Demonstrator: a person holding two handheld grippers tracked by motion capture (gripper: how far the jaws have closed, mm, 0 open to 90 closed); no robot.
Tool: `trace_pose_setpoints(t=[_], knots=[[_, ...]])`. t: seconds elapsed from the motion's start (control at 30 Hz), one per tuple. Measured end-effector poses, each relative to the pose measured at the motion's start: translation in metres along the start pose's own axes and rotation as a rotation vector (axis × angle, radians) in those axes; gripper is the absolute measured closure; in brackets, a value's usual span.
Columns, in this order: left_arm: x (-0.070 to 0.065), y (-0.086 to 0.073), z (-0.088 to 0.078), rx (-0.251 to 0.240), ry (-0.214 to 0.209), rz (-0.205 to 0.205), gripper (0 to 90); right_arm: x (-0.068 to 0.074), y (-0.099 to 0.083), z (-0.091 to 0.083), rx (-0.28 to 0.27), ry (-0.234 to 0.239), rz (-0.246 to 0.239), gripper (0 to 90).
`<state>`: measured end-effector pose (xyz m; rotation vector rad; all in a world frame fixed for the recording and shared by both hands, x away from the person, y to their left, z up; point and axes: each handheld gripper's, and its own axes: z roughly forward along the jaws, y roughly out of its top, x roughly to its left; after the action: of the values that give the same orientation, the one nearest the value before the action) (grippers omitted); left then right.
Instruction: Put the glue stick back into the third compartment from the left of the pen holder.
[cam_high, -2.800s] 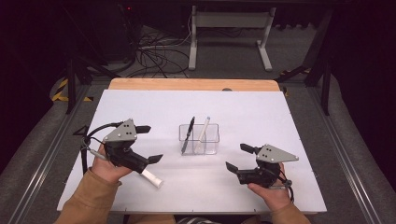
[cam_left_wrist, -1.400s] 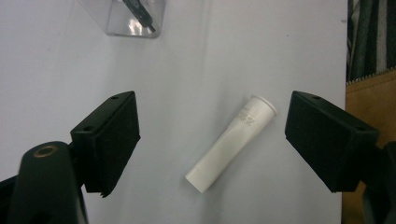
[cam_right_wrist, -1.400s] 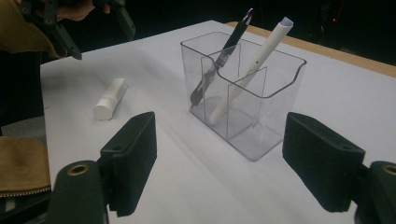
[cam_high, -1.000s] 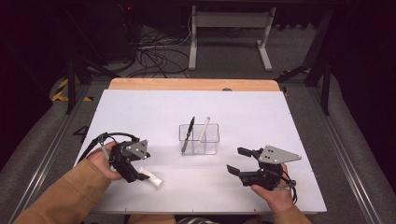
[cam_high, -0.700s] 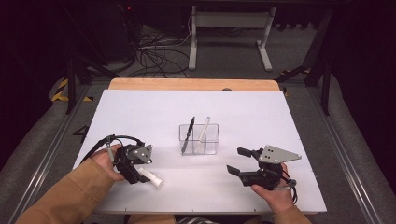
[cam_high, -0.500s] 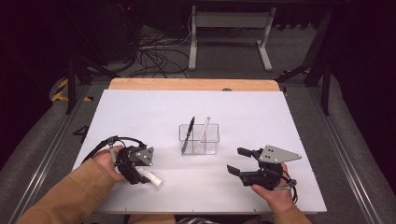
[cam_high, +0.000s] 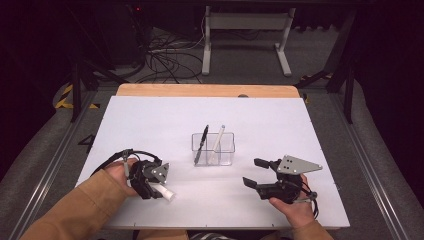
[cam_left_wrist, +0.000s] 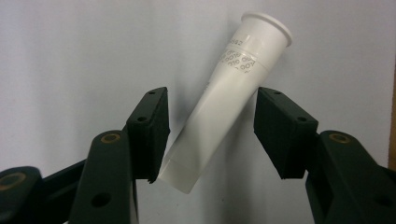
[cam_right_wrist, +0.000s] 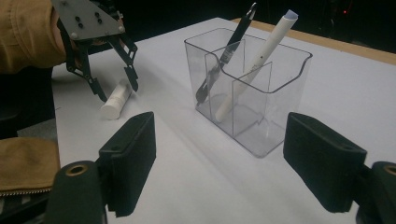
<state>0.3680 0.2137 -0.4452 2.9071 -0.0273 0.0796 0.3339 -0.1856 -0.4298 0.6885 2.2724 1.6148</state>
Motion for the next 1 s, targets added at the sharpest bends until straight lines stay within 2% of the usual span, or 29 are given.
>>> trace_pose_setpoints(t=[0.17, 0.4, 0.57, 0.67, 0.8, 0.87, 1.0], knots=[[-0.002, 0.002, 0.005, 0.025, 0.007, 0.016, 48.9, 0.000, 0.000, 0.000, 0.004, 0.004, 0.004, 26.2], [-0.002, 0.002, 0.005, 0.020, -0.006, 0.038, 53.1, -0.001, 0.000, 0.001, 0.008, 0.010, 0.011, 25.8], [-0.004, 0.002, 0.005, 0.018, -0.017, 0.052, 59.9, -0.001, -0.001, 0.002, 0.010, 0.015, 0.013, 25.7], [-0.006, 0.002, 0.004, 0.025, -0.016, 0.057, 68.5, -0.001, -0.001, 0.002, 0.011, 0.015, 0.014, 25.8], [-0.008, 0.002, 0.003, 0.039, -0.007, 0.063, 70.2, -0.001, -0.001, 0.002, 0.013, 0.015, 0.013, 26.2], [-0.008, 0.002, 0.001, 0.034, -0.010, 0.067, 70.3, 0.000, 0.000, 0.002, 0.012, 0.012, 0.010, 26.6], [-0.010, 0.003, -0.007, -0.004, 0.007, 0.064, 70.4, 0.000, 0.000, 0.002, 0.010, 0.007, 0.004, 27.7]])
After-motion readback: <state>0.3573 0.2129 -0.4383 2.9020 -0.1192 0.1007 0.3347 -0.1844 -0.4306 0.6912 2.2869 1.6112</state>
